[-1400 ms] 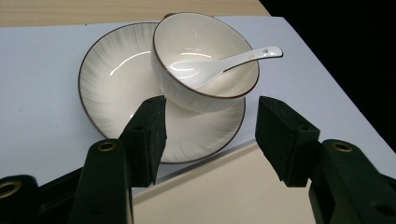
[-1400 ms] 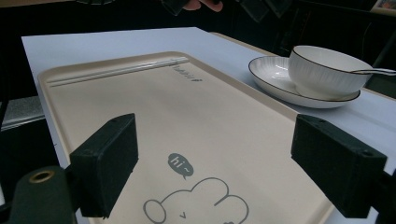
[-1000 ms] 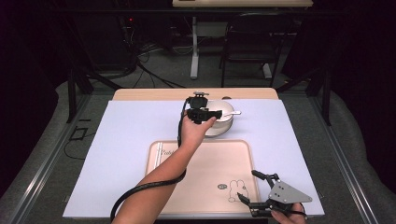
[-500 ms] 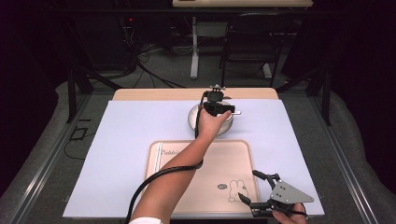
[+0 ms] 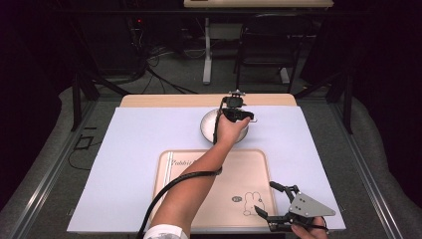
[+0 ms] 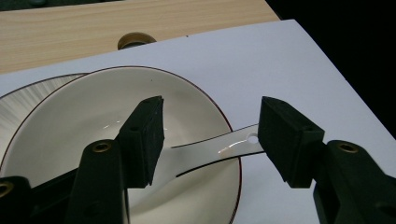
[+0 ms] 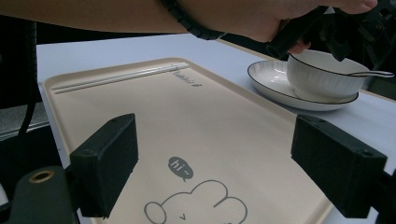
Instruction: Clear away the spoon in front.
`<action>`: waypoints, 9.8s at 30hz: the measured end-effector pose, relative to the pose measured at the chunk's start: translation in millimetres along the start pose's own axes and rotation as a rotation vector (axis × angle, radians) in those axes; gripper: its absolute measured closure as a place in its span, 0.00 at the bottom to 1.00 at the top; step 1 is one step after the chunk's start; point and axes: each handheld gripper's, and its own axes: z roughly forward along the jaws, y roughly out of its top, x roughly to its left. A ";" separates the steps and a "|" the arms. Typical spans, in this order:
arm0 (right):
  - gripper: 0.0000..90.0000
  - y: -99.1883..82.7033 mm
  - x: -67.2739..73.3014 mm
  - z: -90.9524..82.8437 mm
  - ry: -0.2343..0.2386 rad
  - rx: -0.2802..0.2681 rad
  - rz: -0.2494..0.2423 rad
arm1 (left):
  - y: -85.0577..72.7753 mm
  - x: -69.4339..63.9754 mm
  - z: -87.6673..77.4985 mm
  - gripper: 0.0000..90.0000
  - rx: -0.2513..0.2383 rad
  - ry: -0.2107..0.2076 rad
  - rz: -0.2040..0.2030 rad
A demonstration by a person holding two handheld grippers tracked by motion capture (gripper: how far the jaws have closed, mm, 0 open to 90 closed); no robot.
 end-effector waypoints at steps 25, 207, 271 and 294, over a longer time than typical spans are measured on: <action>0.16 0.0 -0.2 0.6 0.003 0.000 -0.001 | -6.3 -1.3 -4.5 0.46 0.059 0.022 0.075; 0.16 -1.5 -1.5 2.4 -0.001 0.021 0.000 | -11.8 73.5 -53.6 0.95 -0.163 0.100 -0.100; 0.16 -1.5 -0.9 3.2 -0.005 0.021 -0.010 | -21.3 91.7 -141.5 0.95 -0.148 -0.059 -0.071; 0.16 -1.5 1.2 5.3 -0.007 0.034 -0.019 | -115.3 127.3 -213.0 0.95 -0.118 -0.141 -0.039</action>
